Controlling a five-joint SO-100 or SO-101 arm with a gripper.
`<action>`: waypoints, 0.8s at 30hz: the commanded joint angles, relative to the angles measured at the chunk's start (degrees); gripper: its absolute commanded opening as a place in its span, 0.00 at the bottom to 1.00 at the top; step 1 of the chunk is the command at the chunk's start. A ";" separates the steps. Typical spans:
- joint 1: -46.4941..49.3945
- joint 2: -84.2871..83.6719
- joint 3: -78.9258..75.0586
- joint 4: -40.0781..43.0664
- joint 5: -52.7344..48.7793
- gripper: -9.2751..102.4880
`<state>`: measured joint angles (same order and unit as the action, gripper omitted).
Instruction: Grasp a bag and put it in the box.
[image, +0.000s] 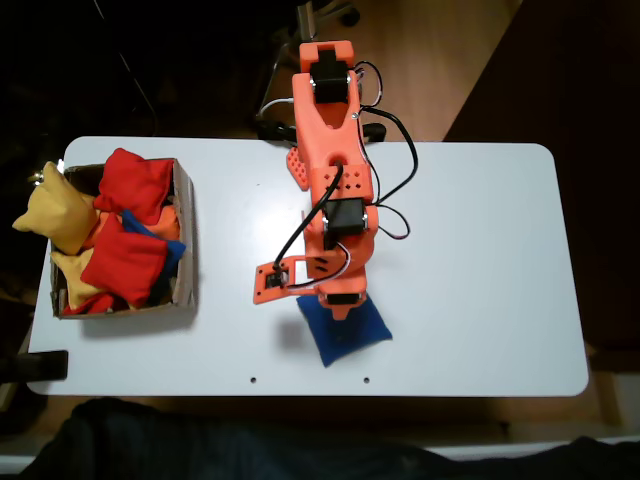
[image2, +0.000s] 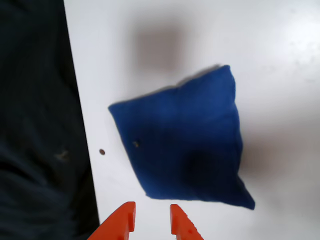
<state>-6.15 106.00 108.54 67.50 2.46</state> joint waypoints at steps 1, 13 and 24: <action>-0.35 -0.97 -3.43 0.35 -0.62 0.19; -0.18 -6.59 -7.73 -0.18 -6.33 0.20; -0.18 -8.53 -10.11 0.70 -17.40 0.21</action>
<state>-6.15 97.65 101.34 67.94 -13.45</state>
